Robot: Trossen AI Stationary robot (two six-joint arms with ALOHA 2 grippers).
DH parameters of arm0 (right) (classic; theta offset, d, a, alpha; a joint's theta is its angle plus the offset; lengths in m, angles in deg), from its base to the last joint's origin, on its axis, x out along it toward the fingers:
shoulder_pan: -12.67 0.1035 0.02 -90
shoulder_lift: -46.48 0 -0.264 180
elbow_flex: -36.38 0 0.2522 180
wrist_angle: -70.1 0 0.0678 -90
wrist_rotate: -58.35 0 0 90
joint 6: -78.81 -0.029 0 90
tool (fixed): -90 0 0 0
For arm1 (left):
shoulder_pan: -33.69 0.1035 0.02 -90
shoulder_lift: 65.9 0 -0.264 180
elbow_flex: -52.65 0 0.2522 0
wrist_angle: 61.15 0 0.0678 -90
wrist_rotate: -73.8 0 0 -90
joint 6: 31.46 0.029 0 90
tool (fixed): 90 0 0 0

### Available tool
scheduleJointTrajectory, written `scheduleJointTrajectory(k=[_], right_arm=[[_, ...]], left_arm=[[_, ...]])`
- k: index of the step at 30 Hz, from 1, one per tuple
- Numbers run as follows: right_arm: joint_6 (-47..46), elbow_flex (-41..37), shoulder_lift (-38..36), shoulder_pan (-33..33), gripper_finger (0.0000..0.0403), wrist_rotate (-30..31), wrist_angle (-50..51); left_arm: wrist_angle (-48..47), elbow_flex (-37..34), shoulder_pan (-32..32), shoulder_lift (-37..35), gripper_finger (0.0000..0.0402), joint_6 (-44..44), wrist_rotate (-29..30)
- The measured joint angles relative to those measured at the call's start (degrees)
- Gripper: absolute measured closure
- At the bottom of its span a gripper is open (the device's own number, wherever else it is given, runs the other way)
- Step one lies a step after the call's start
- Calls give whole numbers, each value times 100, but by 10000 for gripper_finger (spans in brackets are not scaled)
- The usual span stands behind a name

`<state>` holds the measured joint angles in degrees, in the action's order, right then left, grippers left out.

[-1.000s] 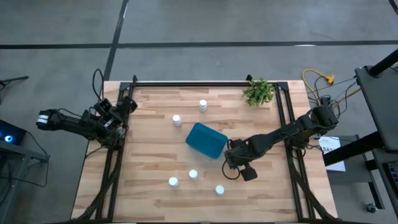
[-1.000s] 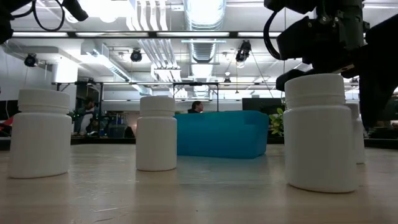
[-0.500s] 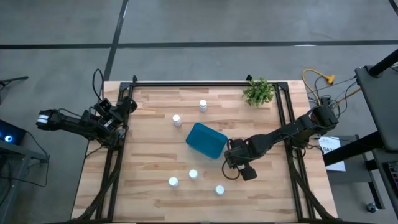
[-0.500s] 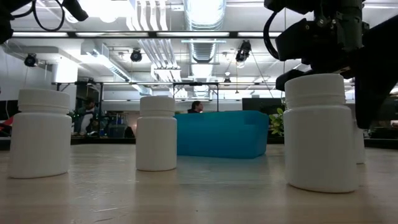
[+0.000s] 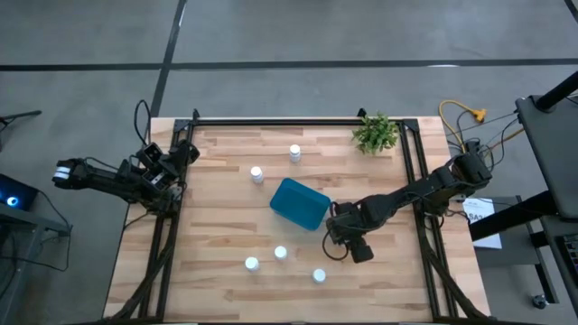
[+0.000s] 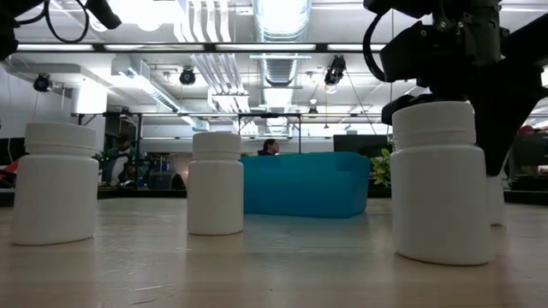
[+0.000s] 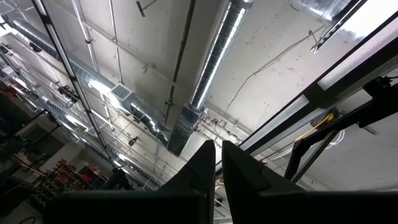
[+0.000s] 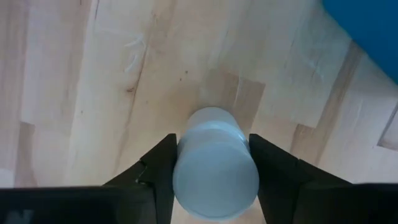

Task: Pick and place pill bottles into a basket
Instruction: Put the white pill bottle into the blue bin

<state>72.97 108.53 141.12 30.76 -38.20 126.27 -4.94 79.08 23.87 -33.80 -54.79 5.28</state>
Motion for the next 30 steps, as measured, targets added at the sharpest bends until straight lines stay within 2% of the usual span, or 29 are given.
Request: scheduleJointTrajectory(k=[8, 15, 22, 26, 30], right_arm=[[-295, -7, -292, -75, 251, -109, 92], [-460, 115, -875, -379, 257, 2, 214], [176, 971, -950, -810, 257, 226, 1141], [547, 1398, -843, -1079, 257, 505, 1040], [598, 1446, -832, -1446, 257, 663, 480]], left_arm=[[0, -2, 2, 11, 386, -24, -173], [4, 26, 2, 9, 336, 13, -239], [1, 21, 2, 7, 297, 6, -235], [0, 11, 2, 11, 290, 4, -230], [3, 5, 2, 9, 289, 3, -226]])
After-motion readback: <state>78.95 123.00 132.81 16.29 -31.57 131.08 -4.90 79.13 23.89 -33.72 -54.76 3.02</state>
